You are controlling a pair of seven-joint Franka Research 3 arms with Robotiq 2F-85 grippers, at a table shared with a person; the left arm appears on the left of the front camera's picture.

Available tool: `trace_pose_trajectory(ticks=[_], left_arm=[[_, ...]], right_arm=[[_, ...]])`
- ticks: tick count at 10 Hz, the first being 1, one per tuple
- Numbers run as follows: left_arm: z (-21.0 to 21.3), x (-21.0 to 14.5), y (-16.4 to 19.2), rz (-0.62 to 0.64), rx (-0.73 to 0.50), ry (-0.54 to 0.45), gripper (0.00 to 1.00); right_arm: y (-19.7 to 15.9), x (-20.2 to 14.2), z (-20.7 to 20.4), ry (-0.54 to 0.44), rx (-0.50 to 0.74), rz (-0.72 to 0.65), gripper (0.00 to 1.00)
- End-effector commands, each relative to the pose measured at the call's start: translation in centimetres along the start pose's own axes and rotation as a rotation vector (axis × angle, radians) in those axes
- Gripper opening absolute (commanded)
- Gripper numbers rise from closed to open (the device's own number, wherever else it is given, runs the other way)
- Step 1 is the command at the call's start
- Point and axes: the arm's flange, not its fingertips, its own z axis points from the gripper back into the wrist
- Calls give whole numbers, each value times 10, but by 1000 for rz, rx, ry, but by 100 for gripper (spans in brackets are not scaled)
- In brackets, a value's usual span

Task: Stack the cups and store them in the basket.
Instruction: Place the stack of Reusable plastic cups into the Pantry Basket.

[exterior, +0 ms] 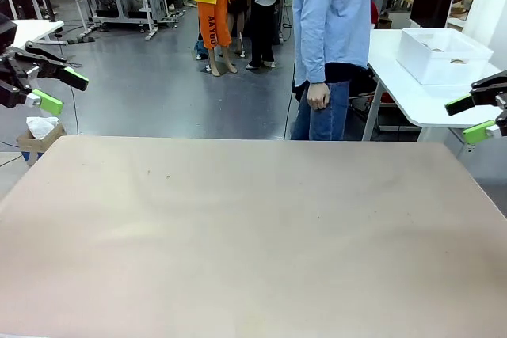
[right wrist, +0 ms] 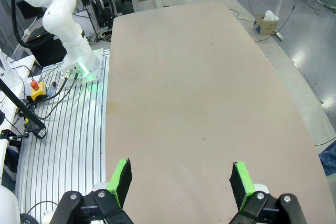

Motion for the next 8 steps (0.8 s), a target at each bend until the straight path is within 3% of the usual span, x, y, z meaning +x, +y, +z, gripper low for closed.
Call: trace_pose_trajectory(ticks=[1,8], left_arm=[[2,1,0,-6,-7,6,100],[2,1,0,-6,-7,6,100]], right_arm=[[-1,3,1,-22,4,0,100],[-1,3,1,-22,4,0,100]])
